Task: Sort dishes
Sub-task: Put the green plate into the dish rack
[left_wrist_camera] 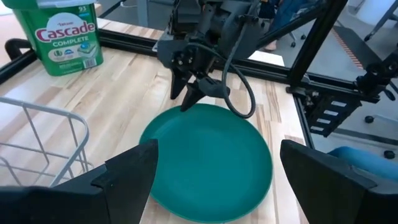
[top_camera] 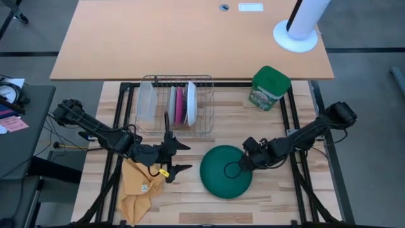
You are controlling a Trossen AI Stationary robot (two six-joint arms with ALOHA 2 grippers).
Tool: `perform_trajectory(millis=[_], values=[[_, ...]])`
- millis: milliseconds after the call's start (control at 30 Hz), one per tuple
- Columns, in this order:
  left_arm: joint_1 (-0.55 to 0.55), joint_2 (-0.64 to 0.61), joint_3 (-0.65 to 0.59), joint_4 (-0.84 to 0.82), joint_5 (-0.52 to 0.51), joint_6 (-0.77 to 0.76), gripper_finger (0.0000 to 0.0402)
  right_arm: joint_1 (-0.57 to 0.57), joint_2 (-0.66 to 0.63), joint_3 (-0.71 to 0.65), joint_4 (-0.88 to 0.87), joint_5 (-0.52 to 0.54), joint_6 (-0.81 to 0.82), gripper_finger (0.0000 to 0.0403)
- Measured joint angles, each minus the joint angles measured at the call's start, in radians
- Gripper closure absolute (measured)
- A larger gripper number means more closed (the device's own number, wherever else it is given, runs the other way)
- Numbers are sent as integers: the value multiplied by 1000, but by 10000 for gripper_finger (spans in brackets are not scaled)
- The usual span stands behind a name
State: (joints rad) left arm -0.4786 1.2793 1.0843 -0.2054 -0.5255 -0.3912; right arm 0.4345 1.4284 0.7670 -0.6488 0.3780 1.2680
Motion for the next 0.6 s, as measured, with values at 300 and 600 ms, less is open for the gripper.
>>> perform_trajectory(millis=[300,600], values=[[0,0,0,0,0,-12,73,-18,0,-25,79,-41,-39,192],[0,0,0,0,-1,-15,73,-38,0,-25,78,-41,-38,214]])
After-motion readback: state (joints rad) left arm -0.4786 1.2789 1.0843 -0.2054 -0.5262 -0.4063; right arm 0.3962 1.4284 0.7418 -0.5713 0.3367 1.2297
